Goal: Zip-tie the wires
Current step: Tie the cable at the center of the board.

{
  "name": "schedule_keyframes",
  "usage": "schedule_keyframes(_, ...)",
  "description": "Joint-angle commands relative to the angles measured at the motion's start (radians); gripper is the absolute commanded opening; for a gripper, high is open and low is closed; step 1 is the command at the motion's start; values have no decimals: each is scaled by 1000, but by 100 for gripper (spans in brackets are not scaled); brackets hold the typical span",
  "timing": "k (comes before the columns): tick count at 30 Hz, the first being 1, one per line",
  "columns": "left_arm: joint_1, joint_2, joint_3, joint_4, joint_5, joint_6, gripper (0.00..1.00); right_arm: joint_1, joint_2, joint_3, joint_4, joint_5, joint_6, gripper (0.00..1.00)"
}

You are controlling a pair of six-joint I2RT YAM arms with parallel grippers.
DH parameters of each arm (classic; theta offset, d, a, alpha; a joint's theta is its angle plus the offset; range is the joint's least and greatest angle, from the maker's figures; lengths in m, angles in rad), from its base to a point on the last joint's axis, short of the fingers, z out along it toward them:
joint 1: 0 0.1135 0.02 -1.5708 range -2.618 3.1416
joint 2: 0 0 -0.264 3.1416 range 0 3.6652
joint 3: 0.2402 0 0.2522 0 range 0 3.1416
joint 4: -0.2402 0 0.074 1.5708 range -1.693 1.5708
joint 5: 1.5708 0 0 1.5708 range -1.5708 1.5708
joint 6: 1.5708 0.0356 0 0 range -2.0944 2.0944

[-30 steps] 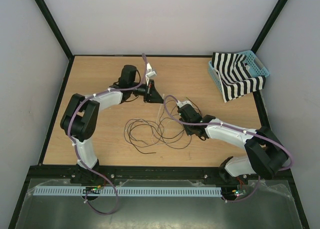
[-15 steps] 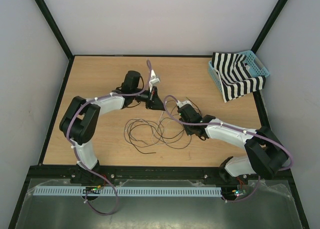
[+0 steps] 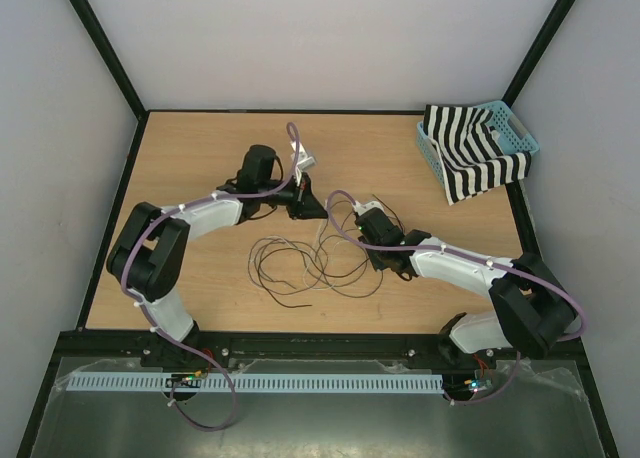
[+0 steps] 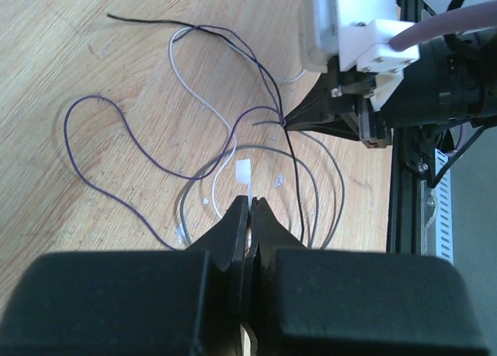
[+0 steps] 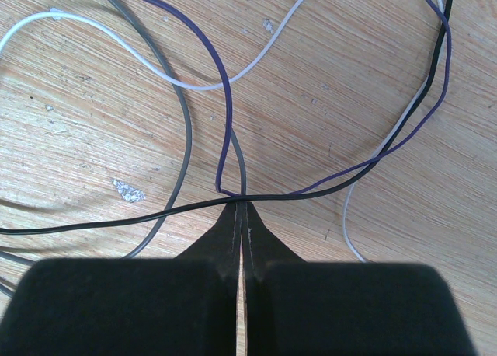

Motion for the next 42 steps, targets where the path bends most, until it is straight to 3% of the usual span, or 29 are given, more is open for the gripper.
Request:
schedule_keyframes(1,-1,-37,-31,33,-60,-33,0,-5,-13,12,15,8,-6,5)
schedule_keyframes(32,-1,-163,-252,120,-259,-168,0,-9,44,56,11,0,-2,6)
schedule_keyframes(42,0,-192,-292,123,-339,-227,0,-8,17,60,9,-60,6,23)
